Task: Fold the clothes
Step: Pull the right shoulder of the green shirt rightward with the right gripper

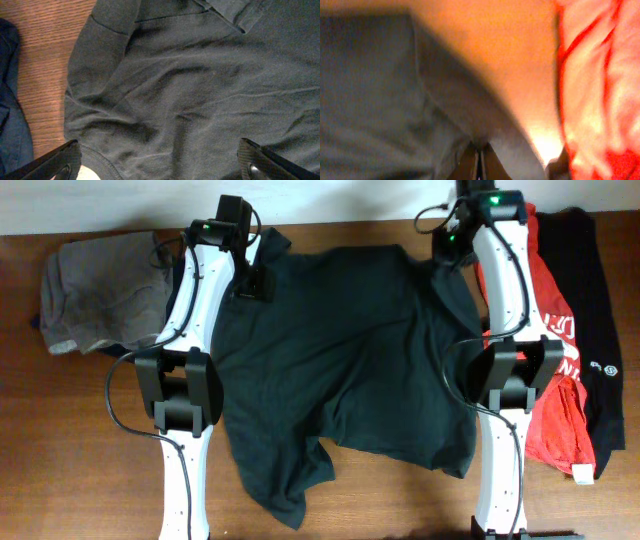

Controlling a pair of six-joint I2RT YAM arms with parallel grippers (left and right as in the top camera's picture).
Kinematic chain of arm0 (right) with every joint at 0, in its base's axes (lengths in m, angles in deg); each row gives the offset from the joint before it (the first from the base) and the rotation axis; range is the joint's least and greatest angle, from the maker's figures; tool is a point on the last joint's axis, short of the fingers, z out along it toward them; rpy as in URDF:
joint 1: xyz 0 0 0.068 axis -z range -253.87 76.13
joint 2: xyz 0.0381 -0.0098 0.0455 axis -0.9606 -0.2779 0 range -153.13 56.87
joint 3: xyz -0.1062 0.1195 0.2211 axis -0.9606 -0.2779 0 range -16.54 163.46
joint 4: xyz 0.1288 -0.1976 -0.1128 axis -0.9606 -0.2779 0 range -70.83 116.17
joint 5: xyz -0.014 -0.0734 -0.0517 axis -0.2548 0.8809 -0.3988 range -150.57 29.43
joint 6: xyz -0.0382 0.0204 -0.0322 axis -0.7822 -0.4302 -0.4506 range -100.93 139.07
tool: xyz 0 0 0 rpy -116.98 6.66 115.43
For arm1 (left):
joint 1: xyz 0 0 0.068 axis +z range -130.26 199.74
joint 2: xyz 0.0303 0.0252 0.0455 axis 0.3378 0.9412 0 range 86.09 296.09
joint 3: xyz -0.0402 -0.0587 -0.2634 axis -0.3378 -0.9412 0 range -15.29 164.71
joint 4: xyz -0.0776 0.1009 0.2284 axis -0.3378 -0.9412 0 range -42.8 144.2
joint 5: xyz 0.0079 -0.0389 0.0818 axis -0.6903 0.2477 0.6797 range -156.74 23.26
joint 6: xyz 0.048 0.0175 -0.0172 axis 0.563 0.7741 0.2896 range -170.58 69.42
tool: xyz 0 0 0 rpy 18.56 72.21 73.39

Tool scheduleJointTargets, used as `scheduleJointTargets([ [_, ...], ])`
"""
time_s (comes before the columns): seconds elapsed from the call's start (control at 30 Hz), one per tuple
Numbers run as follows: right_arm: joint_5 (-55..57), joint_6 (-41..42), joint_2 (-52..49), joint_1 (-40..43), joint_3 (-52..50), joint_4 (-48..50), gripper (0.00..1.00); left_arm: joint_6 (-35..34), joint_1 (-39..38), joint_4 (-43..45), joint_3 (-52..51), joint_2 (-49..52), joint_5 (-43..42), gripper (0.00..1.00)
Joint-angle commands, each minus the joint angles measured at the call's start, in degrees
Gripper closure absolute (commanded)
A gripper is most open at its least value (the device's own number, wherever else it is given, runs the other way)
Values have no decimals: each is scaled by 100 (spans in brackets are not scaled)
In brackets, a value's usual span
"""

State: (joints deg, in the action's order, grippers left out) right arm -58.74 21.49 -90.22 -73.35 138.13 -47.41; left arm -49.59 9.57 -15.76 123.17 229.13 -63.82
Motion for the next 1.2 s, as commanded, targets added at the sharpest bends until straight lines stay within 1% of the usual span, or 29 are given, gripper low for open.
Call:
scheduleJointTargets([
  [0.0, 186, 17, 160, 214, 48, 485, 96, -13, -17, -24, 109, 33, -59, 1],
  [0.23, 188, 20, -31, 476, -96, 1836, 96, -13, -17, -15, 109, 33, -59, 1],
  [0.43, 238, 17, -468, 494, -179, 2404, 95, -11, -15, -7, 109, 33, 7, 1],
  [0.53, 348, 15, -638, 511, -179, 2594, 87, 24, -15, 7, 109, 33, 9, 1],
  [0.57, 385, 17, -684, 525, -179, 2638, 82, 33, -15, 7, 109, 33, 9, 1],
  [0.6, 439, 20, -691, 549, -179, 2662, 75, 31, -15, 7, 109, 33, 28, 1],
  [0.67, 531, 101, -691, 597, -177, 2677, 71, 31, -15, 7, 109, 33, 68, 1],
  [0.7, 577, 151, -671, 634, -173, 2669, 64, 33, -15, 7, 109, 33, 111, 1],
  [0.77, 570, 295, -562, 737, -142, 2503, 45, 31, 24, 2, 109, 33, 140, 1],
  [0.8, 570, 417, -511, 765, -101, 2356, 40, 33, 46, -13, 109, 33, 140, 1],
  [0.83, 507, 485, -463, 789, -48, 2208, 31, 33, 68, -28, 109, 33, 140, 1],
  [0.9, 199, 518, -358, 822, 72, 1862, 18, 33, 125, -87, 109, 33, 138, 1],
  [0.93, -243, 518, -234, 824, 170, 1436, 12, 63, 181, -160, 109, 33, 136, 1],
  [1.03, -1016, 516, -76, 798, 267, 730, 12, 81, 284, -236, 109, 33, 107, 1],
  [1.1, -1373, 516, -46, 772, 269, 372, 13, 219, 328, -234, 109, 37, -101, 1],
  [1.17, -1639, 514, -44, 728, 269, 46, 20, 407, 348, -225, 109, 48, -385, 2],
])
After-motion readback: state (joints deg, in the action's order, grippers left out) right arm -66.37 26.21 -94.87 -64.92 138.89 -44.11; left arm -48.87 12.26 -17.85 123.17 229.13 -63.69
